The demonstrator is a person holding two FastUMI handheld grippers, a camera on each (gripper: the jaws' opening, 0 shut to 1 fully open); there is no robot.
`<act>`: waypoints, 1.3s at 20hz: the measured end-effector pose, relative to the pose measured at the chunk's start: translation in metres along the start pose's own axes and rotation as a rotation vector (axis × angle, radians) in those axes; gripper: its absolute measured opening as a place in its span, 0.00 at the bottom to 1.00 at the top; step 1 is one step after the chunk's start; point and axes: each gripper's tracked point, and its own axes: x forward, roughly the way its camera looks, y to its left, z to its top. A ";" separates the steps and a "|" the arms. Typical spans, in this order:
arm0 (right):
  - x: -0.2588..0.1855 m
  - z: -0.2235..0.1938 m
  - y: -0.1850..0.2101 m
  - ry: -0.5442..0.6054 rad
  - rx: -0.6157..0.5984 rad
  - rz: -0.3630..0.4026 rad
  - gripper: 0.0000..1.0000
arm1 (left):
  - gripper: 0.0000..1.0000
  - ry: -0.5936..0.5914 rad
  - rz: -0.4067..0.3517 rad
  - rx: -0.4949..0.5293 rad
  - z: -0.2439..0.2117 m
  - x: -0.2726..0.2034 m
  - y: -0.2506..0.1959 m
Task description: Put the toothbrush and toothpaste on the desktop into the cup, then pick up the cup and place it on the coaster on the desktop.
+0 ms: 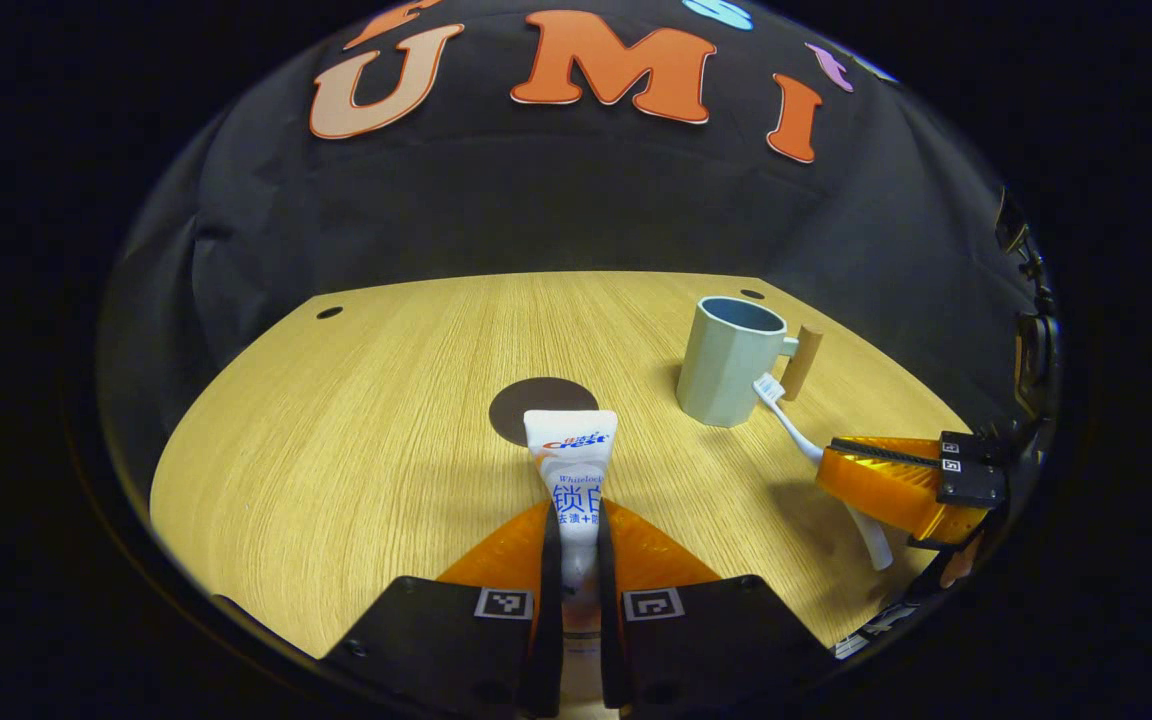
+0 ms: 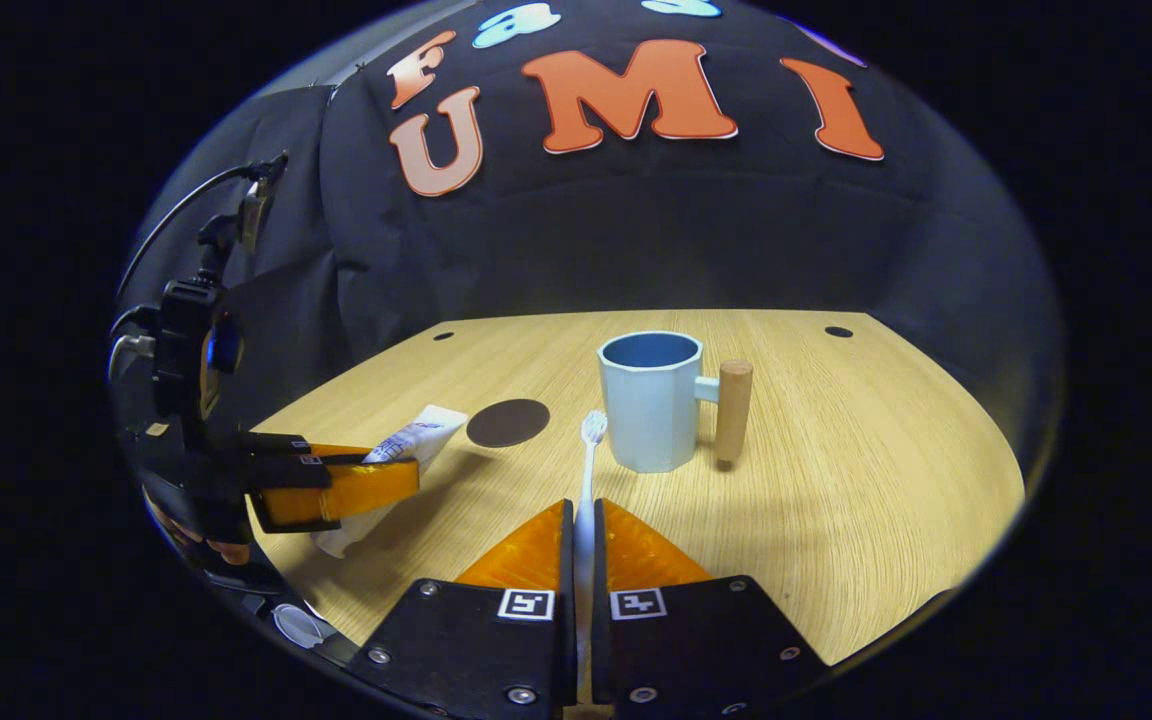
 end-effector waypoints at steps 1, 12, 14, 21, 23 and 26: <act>-0.001 0.003 0.001 -0.012 0.001 0.009 0.06 | 0.19 -0.007 -0.001 0.001 0.000 0.001 0.000; 0.007 0.070 0.005 -0.167 0.004 0.040 0.06 | 0.20 -0.066 -0.001 -0.026 0.017 -0.007 0.004; 0.013 0.081 0.001 -0.189 0.019 0.033 0.06 | 0.19 -0.073 -0.009 -0.034 0.012 -0.007 0.004; 0.033 0.121 -0.017 -0.296 0.086 0.019 0.06 | 0.19 -0.088 -0.030 -0.029 -0.018 -0.023 0.019; 0.039 0.130 -0.026 -0.327 0.101 0.001 0.06 | 0.19 -0.095 -0.032 -0.020 -0.022 -0.031 0.023; 0.047 0.144 -0.032 -0.364 0.109 -0.003 0.06 | 0.19 -0.096 -0.044 -0.021 -0.028 -0.034 0.022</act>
